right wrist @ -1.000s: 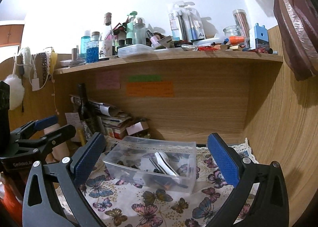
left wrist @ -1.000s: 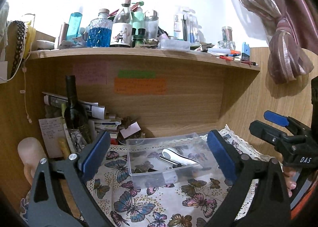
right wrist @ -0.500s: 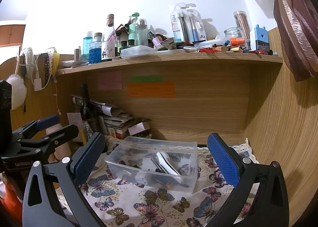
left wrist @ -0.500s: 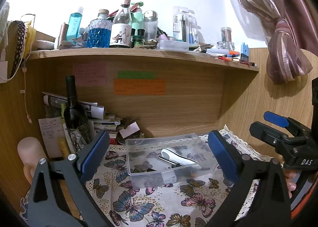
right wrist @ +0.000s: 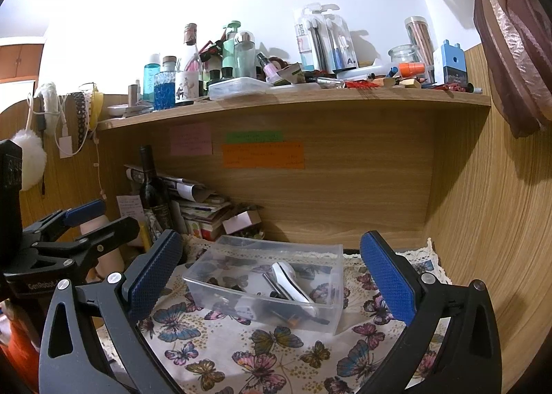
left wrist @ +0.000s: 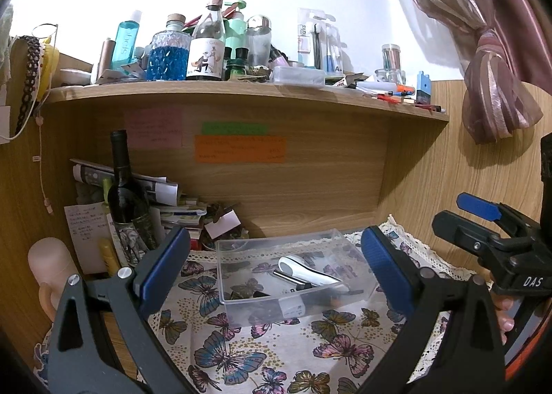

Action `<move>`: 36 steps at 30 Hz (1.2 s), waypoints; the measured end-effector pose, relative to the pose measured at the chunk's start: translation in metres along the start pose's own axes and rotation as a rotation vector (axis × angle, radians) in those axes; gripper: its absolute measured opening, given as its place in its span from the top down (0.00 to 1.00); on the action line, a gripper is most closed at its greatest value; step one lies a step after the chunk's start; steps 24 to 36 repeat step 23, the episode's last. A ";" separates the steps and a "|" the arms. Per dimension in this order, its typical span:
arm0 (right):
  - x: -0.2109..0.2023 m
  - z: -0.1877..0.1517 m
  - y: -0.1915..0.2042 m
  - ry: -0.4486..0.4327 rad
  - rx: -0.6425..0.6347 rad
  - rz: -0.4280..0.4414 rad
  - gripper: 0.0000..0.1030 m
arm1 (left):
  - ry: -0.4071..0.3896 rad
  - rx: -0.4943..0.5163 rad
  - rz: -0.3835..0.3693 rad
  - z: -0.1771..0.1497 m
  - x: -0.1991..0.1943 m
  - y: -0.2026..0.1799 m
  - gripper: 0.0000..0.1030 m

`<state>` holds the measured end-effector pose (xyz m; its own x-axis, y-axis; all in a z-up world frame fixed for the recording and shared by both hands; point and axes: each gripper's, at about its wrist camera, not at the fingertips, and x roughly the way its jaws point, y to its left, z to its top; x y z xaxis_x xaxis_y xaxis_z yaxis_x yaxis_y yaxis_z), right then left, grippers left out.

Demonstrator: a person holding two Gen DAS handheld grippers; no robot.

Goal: Organize rigid objects

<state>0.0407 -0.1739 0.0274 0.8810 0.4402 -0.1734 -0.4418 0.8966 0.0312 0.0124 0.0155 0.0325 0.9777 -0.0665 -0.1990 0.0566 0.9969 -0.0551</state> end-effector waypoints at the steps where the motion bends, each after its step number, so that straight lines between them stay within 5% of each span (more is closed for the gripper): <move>1: 0.000 0.000 0.000 0.000 0.000 0.000 0.00 | 0.000 -0.001 -0.001 0.000 0.000 0.000 0.02; 36: 0.009 -0.005 0.001 0.029 0.011 -0.002 0.00 | 0.029 -0.018 -0.015 -0.002 0.009 0.000 0.02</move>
